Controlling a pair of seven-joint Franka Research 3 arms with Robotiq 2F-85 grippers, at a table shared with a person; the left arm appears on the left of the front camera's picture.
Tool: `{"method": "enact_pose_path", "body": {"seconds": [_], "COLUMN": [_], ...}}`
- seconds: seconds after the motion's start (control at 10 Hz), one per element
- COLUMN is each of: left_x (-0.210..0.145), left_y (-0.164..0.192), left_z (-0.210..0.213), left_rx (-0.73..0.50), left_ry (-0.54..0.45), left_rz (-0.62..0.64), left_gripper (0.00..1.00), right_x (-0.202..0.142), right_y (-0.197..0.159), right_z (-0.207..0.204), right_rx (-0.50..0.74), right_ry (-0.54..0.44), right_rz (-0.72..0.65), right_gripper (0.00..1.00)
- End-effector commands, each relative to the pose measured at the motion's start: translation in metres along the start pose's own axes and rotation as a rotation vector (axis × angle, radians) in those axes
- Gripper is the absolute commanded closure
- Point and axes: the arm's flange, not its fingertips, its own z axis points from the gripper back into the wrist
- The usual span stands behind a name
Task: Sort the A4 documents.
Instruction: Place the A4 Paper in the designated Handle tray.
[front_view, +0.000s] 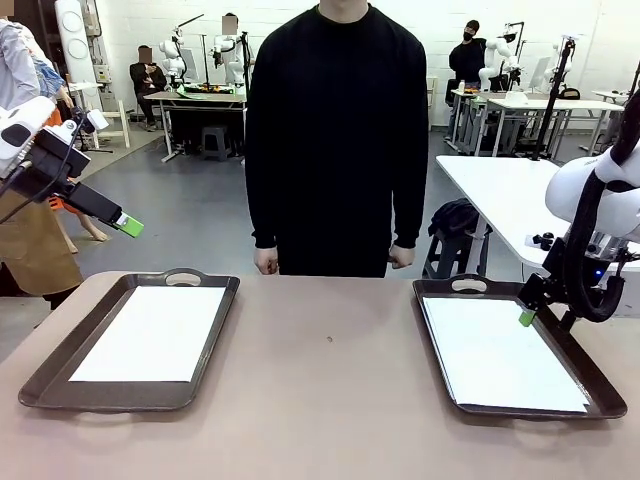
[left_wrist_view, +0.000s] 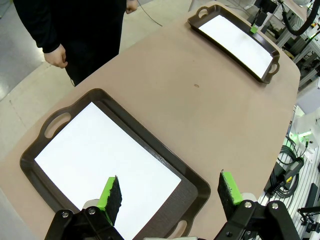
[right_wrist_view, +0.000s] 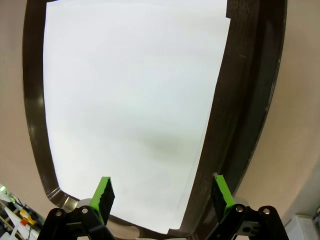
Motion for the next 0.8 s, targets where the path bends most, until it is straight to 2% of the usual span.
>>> {"method": "enact_pose_path", "body": {"seconds": [0.0, 0.7], "left_x": [-0.0001, -0.0001], "left_y": [-0.0001, -0.0001], "left_z": [-0.0003, -0.0003], "left_rx": [0.0, 0.0], "left_ry": [0.001, 0.001], "left_rz": [-0.005, -0.005], "left_gripper": [0.0, 0.0], "right_x": [-0.0005, -0.0005], "right_y": [0.0001, 0.0001], "right_z": [-0.0005, -0.0005], "right_rx": [0.001, 0.001], "right_ry": [0.004, 0.004], "right_rz": [0.005, 0.005], "right_gripper": [0.0, 0.0]}}
